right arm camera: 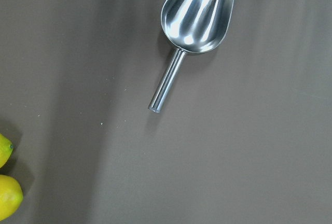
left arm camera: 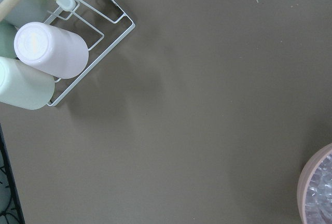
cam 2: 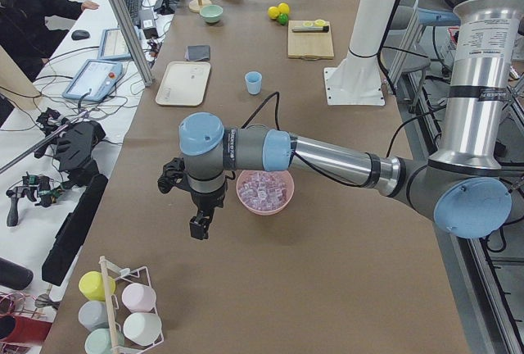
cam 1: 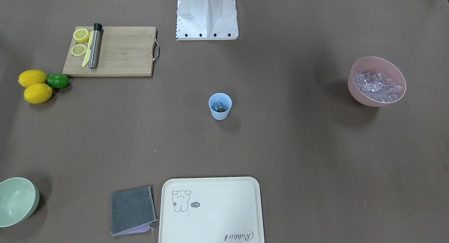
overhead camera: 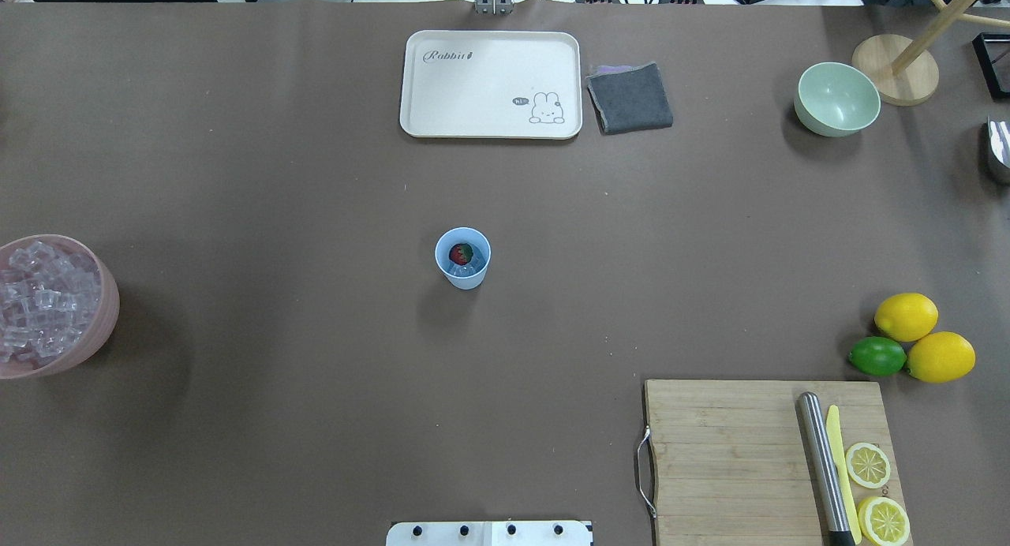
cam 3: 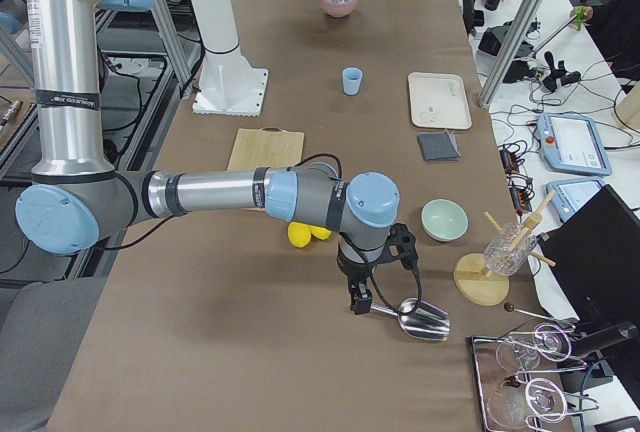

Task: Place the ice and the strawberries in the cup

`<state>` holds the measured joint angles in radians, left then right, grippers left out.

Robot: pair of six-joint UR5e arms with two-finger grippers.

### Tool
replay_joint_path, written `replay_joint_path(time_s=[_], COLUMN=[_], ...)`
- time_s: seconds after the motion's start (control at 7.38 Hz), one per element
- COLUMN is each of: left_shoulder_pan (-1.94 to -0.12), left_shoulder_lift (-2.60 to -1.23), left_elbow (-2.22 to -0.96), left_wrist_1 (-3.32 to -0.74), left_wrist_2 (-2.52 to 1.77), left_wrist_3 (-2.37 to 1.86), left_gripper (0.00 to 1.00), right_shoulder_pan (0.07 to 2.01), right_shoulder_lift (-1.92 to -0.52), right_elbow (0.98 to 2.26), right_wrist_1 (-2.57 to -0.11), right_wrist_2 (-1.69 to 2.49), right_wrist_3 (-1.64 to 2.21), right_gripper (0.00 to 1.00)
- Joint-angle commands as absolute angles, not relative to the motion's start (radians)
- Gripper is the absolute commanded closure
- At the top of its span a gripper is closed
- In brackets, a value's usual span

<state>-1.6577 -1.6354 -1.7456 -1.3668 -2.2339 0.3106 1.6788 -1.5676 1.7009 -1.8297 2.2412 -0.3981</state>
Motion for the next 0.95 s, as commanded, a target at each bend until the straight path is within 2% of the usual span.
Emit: replay_joint_path(time_s=[0.0, 0.81], left_shoulder_pan=[-1.66, -1.663], left_shoulder_lift=[-1.625, -1.62], left_elbow=[-1.749, -1.74], left_wrist_1=[-1.359, -1.364], left_wrist_2=[-2.226, -2.227], left_wrist_3=[0.31, 0.319], left_gripper=[0.03, 0.02], right_shoulder_pan=[1.663, 1.66], right_shoulder_lift=[-1.563, -1.575], right_elbow=[1.7, 1.692], right_wrist_1=[-1.795, -1.767], right_wrist_2=[2.218, 2.218], right_wrist_3=[-0.338, -0.334], right_gripper=[0.0, 0.0])
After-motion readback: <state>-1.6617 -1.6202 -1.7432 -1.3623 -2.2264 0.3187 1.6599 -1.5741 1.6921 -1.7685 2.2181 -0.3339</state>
